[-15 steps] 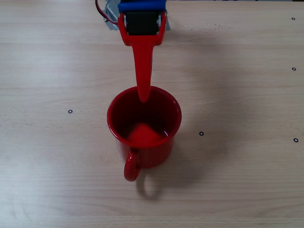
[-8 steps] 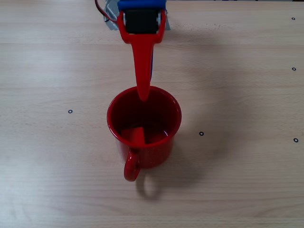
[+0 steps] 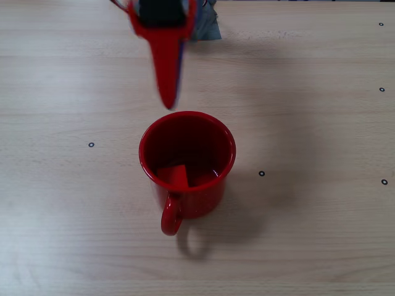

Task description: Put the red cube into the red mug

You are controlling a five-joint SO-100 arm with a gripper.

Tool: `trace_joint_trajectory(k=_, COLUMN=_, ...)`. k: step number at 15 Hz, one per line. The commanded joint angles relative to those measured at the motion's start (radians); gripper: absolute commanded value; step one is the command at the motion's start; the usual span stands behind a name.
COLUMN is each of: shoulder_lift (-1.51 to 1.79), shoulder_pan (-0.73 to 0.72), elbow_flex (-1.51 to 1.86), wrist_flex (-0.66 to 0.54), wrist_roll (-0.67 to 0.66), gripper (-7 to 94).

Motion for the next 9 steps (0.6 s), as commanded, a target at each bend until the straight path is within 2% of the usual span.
trace_joint_trajectory(k=1, shoulder_lift=0.192, shoulder_pan=0.006, elbow_flex=0.041, wrist_flex=-0.133, wrist_roll=-0.02, gripper=0)
trace_joint_trajectory(k=3, shoulder_lift=0.275, shoulder_pan=0.021, elbow_flex=0.127, wrist_flex=-0.212, wrist_roll=-0.044, gripper=0)
trace_joint_trajectory(k=7, shoulder_lift=0.526, shoulder_pan=0.078, elbow_flex=0.449, wrist_flex=-0.463, wrist_roll=-0.153, gripper=0)
trace_joint_trajectory(k=9, shoulder_lift=0.644, shoulder_pan=0.091, elbow_flex=0.601, wrist_flex=-0.515, wrist_roll=-0.183, gripper=0)
